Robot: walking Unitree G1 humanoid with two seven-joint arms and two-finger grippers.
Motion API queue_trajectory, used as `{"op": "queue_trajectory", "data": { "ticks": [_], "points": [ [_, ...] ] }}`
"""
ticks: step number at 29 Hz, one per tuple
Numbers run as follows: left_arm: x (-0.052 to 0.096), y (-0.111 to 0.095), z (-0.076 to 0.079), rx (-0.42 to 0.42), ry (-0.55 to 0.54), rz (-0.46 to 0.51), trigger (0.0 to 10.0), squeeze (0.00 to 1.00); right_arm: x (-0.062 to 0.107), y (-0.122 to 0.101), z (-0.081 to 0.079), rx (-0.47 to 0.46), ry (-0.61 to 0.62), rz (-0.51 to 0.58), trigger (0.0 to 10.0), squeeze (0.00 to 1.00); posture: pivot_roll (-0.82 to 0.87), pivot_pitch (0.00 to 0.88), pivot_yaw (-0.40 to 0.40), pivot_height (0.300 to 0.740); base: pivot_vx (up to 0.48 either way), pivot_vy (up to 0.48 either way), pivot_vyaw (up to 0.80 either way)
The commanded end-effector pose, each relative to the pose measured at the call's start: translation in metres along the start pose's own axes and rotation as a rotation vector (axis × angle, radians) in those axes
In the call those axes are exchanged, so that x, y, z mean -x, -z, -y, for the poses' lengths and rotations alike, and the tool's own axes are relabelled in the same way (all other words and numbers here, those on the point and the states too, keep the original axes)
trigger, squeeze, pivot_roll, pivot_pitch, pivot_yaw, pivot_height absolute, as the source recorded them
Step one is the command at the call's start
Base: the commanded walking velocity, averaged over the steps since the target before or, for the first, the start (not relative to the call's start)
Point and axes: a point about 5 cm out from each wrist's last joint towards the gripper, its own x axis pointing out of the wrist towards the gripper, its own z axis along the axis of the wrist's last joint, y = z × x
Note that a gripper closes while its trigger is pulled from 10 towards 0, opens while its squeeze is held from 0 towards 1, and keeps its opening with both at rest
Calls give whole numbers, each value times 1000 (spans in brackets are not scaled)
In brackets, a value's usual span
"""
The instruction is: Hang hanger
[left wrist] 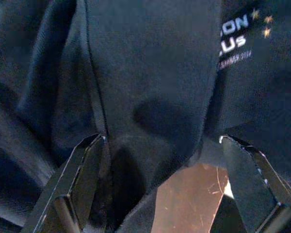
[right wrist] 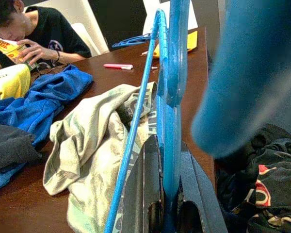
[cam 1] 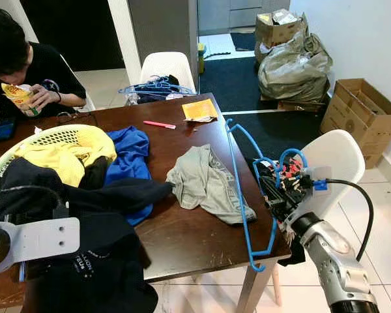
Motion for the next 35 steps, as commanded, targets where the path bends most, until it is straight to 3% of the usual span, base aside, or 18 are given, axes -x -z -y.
{"op": "queue_trajectory", "data": {
  "ticks": [1,12,13,14,15,30,34,35],
  "points": [
    [-5,6,3,-9,12,-32,10000,0,3,10,1,0,18,-47,10000,0,-30,61,68,740,0,0,0],
    [-11,23,-9,-87,-52,-124,10000,0,3,10,0,1,20,-46,10000,0,-33,57,71,740,0,0,0],
    [-12,23,-10,-89,-60,-122,6667,0,3,10,0,0,20,-46,10000,0,-33,57,71,740,0,0,0],
    [-12,23,-10,-89,-60,-122,6667,0,3,10,0,0,20,-46,10000,0,-33,57,71,740,0,0,0],
    [-14,23,-11,-90,-63,-117,0,0,3,10,0,0,20,-45,10000,0,-33,57,71,740,0,0,0],
    [-20,23,-14,-111,-76,-92,0,0,4,11,0,1,20,-47,10000,0,-35,51,75,740,0,0,0],
    [-19,21,-19,-119,-105,-84,0,0,4,11,0,0,19,-48,10000,0,-36,50,73,740,0,0,0],
    [-16,15,-29,-115,-176,-43,0,0,4,11,0,-1,19,-48,10000,0,-36,50,73,740,0,0,0]
  ]
}}
